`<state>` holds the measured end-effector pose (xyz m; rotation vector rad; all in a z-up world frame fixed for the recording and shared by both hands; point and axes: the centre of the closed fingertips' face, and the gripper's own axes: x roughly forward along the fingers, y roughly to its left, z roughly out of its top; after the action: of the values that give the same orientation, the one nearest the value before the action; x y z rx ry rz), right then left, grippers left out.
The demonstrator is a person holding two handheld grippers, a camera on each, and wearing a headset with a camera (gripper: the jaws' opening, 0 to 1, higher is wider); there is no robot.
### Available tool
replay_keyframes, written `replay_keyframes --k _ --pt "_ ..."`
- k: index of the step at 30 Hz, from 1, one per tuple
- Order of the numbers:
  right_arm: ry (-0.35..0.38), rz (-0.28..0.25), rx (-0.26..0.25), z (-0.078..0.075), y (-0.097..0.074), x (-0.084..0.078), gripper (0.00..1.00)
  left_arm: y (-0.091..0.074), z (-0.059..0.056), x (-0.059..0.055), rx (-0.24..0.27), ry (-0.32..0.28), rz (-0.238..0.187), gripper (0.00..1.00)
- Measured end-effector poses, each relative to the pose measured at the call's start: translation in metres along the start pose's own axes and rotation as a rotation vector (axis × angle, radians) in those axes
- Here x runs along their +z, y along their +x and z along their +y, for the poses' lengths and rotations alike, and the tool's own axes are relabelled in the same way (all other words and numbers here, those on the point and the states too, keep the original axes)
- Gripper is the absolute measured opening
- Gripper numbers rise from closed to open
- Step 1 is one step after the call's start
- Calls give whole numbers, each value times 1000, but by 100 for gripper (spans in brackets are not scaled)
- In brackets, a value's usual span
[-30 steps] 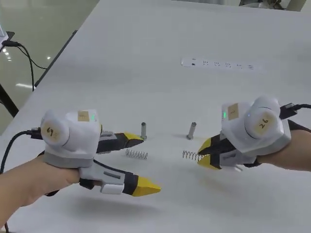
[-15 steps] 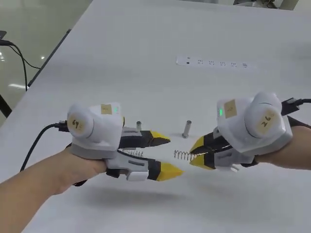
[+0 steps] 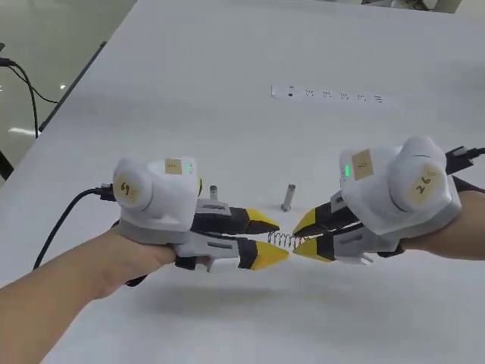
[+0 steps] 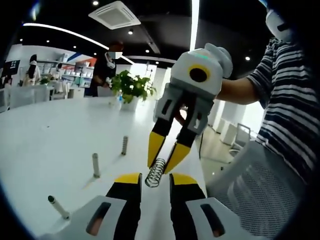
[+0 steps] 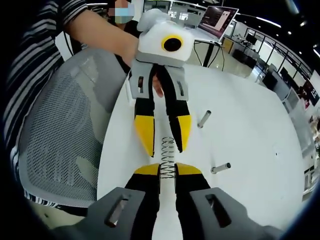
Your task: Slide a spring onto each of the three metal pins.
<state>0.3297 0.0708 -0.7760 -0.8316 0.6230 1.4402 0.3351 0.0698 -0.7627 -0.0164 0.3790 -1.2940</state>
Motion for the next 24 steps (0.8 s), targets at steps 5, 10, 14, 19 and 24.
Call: replay_keyframes --k 5,10,14,19,24 --pt "-10 1 2 0 -1 1 8 1 0 2 -2 9 -9 9" --pt "-13 -3 8 2 -1 2 8 0 0 2 -6 10 -8 5" --pt "-14 -4 7 2 -1 2 8 0 -1 3 -7 15 -10 5" --pt "-14 -4 6 2 -2 2 8 1 -2 3 -14 17 -12 6" --pt "-10 -4 4 1 -2 1 8 1 -3 3 -20 16 -12 7"
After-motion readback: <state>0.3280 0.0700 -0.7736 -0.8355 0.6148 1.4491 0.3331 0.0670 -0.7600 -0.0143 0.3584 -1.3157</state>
